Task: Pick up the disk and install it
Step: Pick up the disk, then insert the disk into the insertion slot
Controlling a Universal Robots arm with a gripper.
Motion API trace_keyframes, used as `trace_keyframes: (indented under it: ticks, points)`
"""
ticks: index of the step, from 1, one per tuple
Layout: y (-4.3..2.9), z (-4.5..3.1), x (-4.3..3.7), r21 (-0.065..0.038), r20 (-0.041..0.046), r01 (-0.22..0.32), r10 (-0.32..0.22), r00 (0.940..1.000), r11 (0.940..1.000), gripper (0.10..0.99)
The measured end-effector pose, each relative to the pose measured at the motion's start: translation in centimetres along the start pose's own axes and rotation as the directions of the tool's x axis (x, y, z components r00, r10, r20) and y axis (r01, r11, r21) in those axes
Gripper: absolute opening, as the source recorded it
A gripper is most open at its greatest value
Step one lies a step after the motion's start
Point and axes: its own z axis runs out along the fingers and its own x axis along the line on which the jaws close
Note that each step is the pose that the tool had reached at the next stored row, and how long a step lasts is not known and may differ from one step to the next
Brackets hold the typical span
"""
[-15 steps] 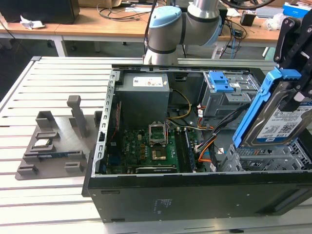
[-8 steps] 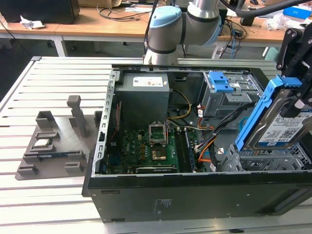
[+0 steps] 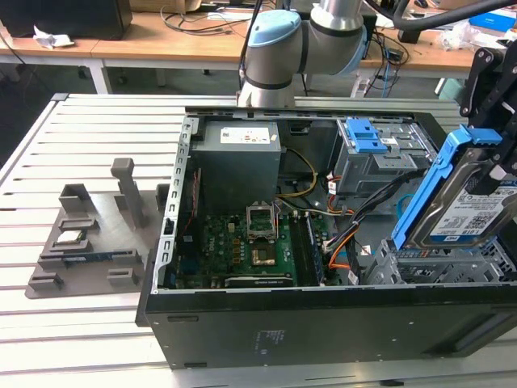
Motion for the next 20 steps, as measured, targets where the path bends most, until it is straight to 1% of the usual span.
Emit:
trace_keyframes:
  ticks: [10, 18, 20]
  points:
    - [-0.01, 0.07, -0.01, 0.000, -0.0004, 0.000, 0.000, 1.0000, 1.0000, 0.365]
    - [-0.13, 1.12, -0.07, 0.000, -0.0009, 0.000, 0.000, 1.0000, 1.0000, 0.365]
    - [-0.18, 1.39, -0.31, 0.000, -0.0014, 0.000, 0.000, 1.0000, 1.0000, 0.365]
